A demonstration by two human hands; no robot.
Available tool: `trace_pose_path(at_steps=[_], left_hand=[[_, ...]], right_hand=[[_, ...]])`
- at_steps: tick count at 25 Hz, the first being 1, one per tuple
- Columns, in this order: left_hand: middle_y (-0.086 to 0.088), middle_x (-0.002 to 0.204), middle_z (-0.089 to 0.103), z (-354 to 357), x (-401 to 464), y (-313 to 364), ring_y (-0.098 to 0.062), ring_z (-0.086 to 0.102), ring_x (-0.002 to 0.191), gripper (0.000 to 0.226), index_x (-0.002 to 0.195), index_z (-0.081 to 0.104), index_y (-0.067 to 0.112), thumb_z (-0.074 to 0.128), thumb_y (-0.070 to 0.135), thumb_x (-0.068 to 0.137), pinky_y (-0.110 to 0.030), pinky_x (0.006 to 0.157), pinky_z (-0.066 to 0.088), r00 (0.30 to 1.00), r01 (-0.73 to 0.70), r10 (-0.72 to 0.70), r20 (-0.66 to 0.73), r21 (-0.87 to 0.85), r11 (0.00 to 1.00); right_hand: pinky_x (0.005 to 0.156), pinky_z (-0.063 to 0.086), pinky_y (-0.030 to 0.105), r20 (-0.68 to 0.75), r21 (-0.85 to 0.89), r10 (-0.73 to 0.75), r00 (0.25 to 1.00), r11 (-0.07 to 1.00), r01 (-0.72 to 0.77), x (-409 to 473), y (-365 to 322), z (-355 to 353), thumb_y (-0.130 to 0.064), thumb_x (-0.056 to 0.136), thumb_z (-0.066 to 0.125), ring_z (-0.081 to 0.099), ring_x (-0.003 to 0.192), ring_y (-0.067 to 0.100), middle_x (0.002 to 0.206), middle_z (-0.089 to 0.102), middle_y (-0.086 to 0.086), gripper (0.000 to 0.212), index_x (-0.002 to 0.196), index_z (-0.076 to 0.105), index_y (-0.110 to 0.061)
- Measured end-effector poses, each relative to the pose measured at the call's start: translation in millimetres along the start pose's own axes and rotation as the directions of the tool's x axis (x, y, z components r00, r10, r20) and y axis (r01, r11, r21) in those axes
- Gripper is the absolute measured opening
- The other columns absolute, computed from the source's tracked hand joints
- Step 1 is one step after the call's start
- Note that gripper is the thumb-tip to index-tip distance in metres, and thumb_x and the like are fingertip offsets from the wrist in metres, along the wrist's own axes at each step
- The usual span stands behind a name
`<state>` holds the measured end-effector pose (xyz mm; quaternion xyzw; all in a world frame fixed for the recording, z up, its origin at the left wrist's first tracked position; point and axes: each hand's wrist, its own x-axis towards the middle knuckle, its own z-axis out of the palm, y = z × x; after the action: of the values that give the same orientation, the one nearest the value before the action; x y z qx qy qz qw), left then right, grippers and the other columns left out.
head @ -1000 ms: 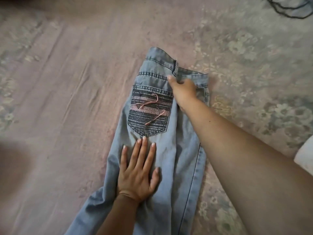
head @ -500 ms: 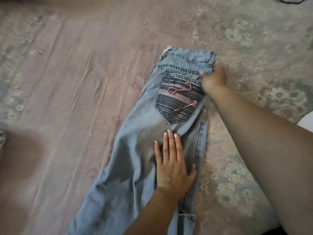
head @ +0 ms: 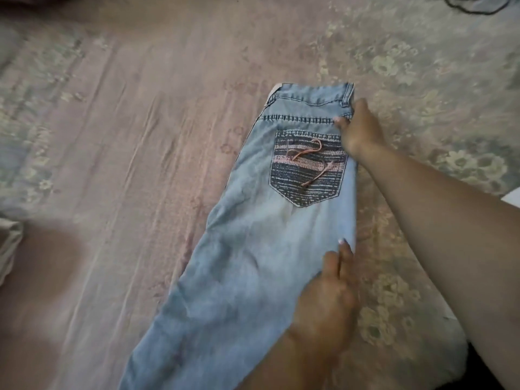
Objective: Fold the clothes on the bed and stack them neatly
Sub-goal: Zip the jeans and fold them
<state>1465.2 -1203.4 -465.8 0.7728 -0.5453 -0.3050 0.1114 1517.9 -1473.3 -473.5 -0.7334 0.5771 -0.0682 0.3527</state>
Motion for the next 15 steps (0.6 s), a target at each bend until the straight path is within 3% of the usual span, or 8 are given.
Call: trace_pose_path(at_steps=[1,3,4,6,9,12,14,15], left_hand=[[-0.013,0.13,0.053,-3.6,0.8,3.7,-0.037,0.068,0.087,0.06,0.157,0.027,0.007,0.048,0.017,0.102,-0.046,0.064,0.054,0.998,-0.035,0.041,0.045,-0.13,0.991],[-0.012,0.128,0.059,-16.5,3.9,-19.2,-0.035,0.065,0.103,0.053,0.153,0.038,0.008,0.049,0.025,0.104,-0.043,0.08,0.053,0.977,-0.205,0.19,-0.098,-0.185,0.961],[-0.013,0.132,0.061,-22.8,7.1,-40.8,-0.033,0.062,0.114,0.051,0.148,0.045,0.007,0.053,0.024,0.101,-0.041,0.092,0.049,0.938,-0.259,0.224,-0.265,-0.105,0.96],[-0.018,0.151,0.048,-29.9,13.0,-87.1,-0.036,0.043,0.14,0.055,0.147,0.049,0.009,0.052,0.031,0.097,-0.051,0.115,0.031,0.878,-0.123,0.143,-0.456,0.075,0.99],[-0.02,0.161,0.031,-17.0,16.0,-111.6,-0.045,0.025,0.148,0.064,0.151,0.046,0.018,0.036,0.051,0.096,-0.079,0.11,0.012,0.949,0.004,0.073,-0.308,0.243,0.97],[-0.017,0.166,0.019,8.4,28.0,-106.2,-0.043,0.01,0.153,0.068,0.156,0.036,0.022,0.036,0.056,0.096,-0.078,0.112,0.0,0.961,-0.043,0.089,-0.262,0.178,0.983],[-0.016,0.166,0.017,22.5,35.5,-103.4,-0.041,0.011,0.153,0.068,0.157,0.033,0.021,0.035,0.054,0.097,-0.075,0.114,0.003,0.953,-0.042,0.082,-0.291,0.142,0.989],[-0.016,0.164,0.024,28.0,38.1,-102.5,-0.043,0.019,0.151,0.067,0.155,0.037,0.021,0.035,0.055,0.097,-0.076,0.113,0.009,0.955,-0.045,0.1,-0.28,0.198,0.979]], right_hand=[[0.087,0.046,0.038,0.028,-0.019,0.046,0.999,0.999,-0.045,0.2,5.9,3.2,-0.013,0.107,0.043,0.062,0.108,0.031,0.126,0.061,0.014,0.039,0.145,0.04,-0.015],[0.093,0.047,0.036,0.041,0.04,0.164,0.986,0.985,-0.165,0.8,16.2,12.9,-0.011,0.105,0.046,0.061,0.113,0.033,0.132,0.059,0.016,0.046,0.15,0.042,-0.02],[0.097,0.047,0.037,0.031,0.083,0.22,0.975,0.972,-0.222,1.4,18.9,16.4,-0.014,0.104,0.049,0.059,0.117,0.034,0.136,0.056,0.017,0.048,0.152,0.041,-0.018],[0.099,0.047,0.038,0.054,0.211,0.298,0.953,0.929,-0.303,7.8,16.2,17.2,-0.03,0.102,0.057,0.063,0.115,0.033,0.134,0.06,0.017,0.043,0.139,0.053,-0.01],[0.085,0.056,0.036,0.03,0.486,0.341,0.94,0.817,-0.312,18.4,6.5,15.1,-0.032,0.096,0.068,0.062,0.062,0.014,0.099,0.068,0.004,0.016,0.093,0.057,-0.021],[0.072,0.041,0.028,-0.282,0.466,0.18,0.942,0.884,-0.029,35.6,13.4,9.3,-0.015,0.094,0.067,0.046,0.075,0.013,0.084,0.051,0.001,0.028,0.082,0.042,-0.02],[0.079,0.041,0.03,-0.291,0.386,0.14,0.946,0.922,-0.017,39.7,26.5,6.3,-0.014,0.096,0.064,0.05,0.089,0.017,0.096,0.057,0.005,0.013,0.098,0.051,-0.015],[0.086,0.044,0.031,-0.227,0.343,0.153,0.962,0.937,-0.069,42.3,37.5,8.6,-0.013,0.097,0.064,0.055,0.099,0.019,0.109,0.062,0.007,0.019,0.114,0.056,-0.011]])
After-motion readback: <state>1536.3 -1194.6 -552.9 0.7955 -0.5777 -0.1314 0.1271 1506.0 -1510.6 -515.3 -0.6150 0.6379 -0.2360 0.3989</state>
